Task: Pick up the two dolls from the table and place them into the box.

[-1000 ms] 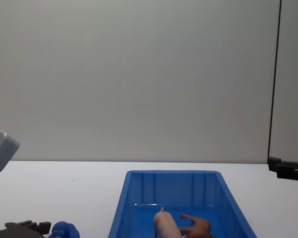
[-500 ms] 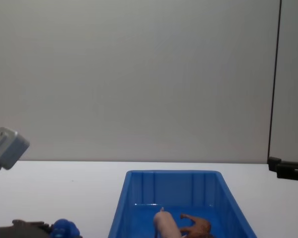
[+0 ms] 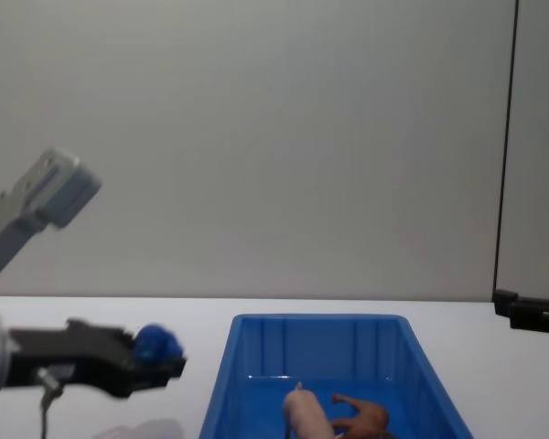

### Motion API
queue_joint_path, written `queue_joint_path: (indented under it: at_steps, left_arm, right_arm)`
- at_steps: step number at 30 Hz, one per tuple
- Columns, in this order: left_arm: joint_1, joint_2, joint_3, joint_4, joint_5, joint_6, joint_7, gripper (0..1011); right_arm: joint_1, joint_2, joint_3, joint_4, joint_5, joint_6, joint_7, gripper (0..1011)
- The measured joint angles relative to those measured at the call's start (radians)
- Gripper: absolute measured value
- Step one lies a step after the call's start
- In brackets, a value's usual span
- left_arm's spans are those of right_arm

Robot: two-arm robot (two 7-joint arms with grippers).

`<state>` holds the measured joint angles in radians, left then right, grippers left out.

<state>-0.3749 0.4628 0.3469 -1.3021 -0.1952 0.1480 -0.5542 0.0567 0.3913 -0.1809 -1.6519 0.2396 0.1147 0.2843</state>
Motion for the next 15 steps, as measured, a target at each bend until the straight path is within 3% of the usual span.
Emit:
queue_joint_path:
  at_steps: [7,10,15]
  left_arm:
    - [-0.074,-0.043,0.016,0.032,0.05,-0.02,-0.055,429]
    - [-0.126,-0.078,0.031,0.079,0.075,-0.044,-0.092,416]
    - [-0.189,-0.124,0.051,0.154,0.096,-0.083,-0.136,516]
  right_arm:
    - [0.0,0.0,0.0,0.0,0.0,0.0,0.0,1001]
    - [0.0,0.0,0.0,0.0,0.0,0.0,0.0,1001]
    - [0.0,0.0,0.0,0.0,0.0,0.0,0.0,1001]
